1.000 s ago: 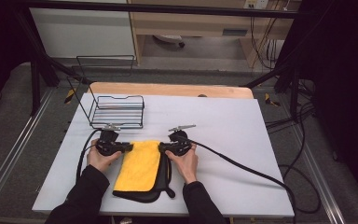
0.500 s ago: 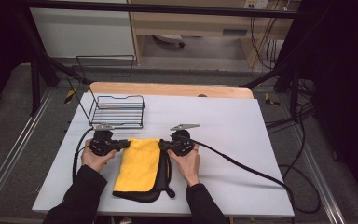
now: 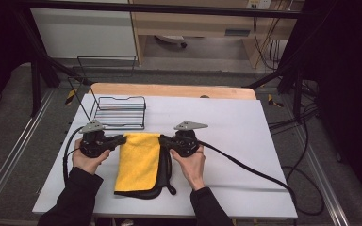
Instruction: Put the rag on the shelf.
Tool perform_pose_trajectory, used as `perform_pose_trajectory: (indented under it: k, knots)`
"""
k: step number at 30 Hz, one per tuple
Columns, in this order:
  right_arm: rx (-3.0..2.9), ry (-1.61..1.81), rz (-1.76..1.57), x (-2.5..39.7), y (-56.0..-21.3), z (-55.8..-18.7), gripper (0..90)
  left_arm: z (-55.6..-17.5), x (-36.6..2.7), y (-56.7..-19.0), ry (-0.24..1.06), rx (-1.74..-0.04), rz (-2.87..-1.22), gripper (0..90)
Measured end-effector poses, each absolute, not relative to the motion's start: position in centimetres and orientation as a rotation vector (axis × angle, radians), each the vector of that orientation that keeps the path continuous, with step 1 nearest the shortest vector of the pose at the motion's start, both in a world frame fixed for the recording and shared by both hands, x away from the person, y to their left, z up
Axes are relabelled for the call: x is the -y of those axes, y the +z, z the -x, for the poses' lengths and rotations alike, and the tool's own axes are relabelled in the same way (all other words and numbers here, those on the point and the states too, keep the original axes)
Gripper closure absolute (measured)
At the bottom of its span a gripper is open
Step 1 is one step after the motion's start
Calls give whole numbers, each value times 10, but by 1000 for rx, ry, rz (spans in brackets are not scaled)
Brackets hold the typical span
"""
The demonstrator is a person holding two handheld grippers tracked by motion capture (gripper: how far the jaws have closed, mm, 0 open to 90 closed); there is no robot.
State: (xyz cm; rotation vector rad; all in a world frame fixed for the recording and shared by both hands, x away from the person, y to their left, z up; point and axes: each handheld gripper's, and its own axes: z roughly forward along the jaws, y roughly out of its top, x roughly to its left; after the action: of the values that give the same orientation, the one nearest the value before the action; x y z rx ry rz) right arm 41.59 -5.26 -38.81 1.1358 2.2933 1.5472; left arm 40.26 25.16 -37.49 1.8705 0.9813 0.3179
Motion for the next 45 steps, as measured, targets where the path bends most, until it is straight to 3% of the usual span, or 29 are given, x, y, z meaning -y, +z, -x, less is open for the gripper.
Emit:
perform_pose_trajectory:
  k: [25, 45]
  knots:
    - [-2116, 1637, -921, 67, -329, -385, 816, -366, -241, -327, 505, -848, -1694, 841]
    - [-1974, 1710, -826, 61, -294, -380, 815, -365, -248, -296, 591, -802, -1575, 842]
